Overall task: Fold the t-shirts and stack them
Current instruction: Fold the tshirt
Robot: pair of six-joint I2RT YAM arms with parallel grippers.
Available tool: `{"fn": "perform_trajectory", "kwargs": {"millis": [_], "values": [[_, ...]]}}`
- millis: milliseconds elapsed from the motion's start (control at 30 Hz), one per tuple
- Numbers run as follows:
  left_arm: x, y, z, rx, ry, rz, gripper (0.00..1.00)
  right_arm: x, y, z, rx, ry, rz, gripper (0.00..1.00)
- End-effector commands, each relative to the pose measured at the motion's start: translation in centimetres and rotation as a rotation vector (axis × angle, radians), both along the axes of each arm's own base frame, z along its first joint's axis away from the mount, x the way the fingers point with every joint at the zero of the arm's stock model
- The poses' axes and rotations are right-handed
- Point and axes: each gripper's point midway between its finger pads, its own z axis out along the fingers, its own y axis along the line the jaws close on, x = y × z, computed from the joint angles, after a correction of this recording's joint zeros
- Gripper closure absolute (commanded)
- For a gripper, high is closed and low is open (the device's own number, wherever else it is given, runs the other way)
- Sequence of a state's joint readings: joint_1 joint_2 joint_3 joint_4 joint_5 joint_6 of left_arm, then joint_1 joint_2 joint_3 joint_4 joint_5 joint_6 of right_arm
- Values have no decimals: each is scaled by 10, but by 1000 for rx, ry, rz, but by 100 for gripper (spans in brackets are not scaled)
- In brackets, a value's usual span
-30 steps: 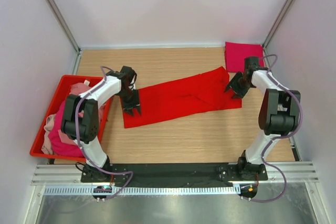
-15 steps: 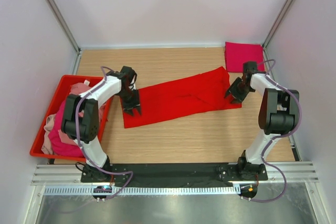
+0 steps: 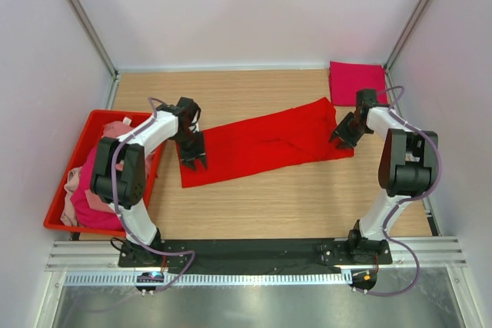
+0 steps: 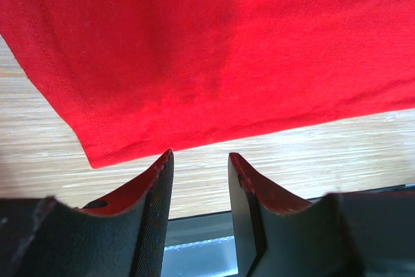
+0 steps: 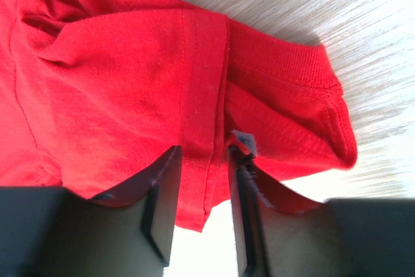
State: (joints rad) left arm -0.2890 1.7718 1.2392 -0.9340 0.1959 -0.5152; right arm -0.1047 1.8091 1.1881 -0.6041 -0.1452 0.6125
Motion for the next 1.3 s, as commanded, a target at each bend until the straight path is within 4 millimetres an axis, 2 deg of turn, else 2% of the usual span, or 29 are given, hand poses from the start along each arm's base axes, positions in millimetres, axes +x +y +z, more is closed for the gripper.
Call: {"fn": "perform_trajectory", "kwargs": {"millis": [0,167,300,633,767,1033,1133,1267], "values": [[8,-8,6,-37,-26,-15,59,8,-3,13,-22,-18,0,57],[6,-7,4,-36,-20,-21,59,0,-14,23,-93,-14,9,54],[6,-8,3,-39,-17,-20,59,4,-15,27,-105,-33,26,54],[5,-7,5,-36,-23,-21,59,21,-15,21,-96,-30,34,59],[4,-7,3,-35,-20,-19,59,22,-15,9,-91,-1,34,60],[5,-7,3,-34,-17,-22,59,19,-14,-1,-84,14,41,60],[6,-8,3,-33,-14,-22,59,21,-13,-3,-80,10,37,65],[7,-8,5,-35,-19,-19,59,28,-10,7,-67,-17,28,72]]}}
